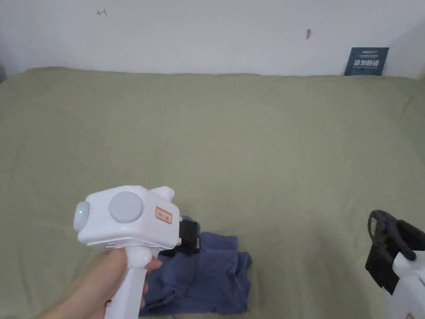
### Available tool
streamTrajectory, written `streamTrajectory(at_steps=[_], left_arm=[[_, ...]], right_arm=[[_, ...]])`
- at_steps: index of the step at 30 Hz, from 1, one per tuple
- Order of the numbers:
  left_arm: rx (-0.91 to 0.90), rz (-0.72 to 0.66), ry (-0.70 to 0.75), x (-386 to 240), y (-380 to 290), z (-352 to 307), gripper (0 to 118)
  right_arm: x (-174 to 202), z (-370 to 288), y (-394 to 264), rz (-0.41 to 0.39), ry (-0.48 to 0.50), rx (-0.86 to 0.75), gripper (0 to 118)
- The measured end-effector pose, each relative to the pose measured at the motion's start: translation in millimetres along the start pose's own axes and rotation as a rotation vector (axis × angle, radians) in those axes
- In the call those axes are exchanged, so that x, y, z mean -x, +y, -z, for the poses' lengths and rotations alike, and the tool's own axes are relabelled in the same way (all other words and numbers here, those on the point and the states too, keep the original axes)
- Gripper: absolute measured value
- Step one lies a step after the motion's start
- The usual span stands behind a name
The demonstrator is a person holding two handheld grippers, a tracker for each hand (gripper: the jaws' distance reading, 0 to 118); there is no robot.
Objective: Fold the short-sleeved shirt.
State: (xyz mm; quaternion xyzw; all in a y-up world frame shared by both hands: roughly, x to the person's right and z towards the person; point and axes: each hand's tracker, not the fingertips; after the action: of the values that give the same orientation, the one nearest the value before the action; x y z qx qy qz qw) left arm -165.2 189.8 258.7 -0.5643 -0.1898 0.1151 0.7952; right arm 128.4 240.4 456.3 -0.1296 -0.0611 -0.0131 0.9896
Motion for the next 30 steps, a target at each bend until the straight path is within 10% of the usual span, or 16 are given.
streamTrajectory(at_steps=[1,4,9,11,13,30], left_arm=[[0.017,0.017,-0.05,-0.7,0.3,16.7,100],[0.046,-0.012,-0.114,-8.4,-1.0,44.7,117],[0.014,-0.044,-0.158,9.1,1.6,17.2,115],[-0.038,-0.079,-0.202,28.0,-1.3,-0.3,91],[-0.063,-0.07,-0.189,39.0,-5.5,-15.3,0],[0.028,-0.064,-0.4,56.5,-41.1,63.7,0]], right_arm=[[-2.7,-0.9,-1.2,0.005,-0.009,0.004,0],[-12.2,-2.3,-3.0,0.023,-0.023,0.025,0],[-22.0,-3.0,-7.2,0.053,-0.041,0.045,0],[-22.9,-1.6,-10.0,0.072,-0.037,0.052,0],[-21.0,1.7,-12.6,0.089,-0.028,0.064,0],[4.7,36.0,-45.8,0.167,0.2,0.326,0]])
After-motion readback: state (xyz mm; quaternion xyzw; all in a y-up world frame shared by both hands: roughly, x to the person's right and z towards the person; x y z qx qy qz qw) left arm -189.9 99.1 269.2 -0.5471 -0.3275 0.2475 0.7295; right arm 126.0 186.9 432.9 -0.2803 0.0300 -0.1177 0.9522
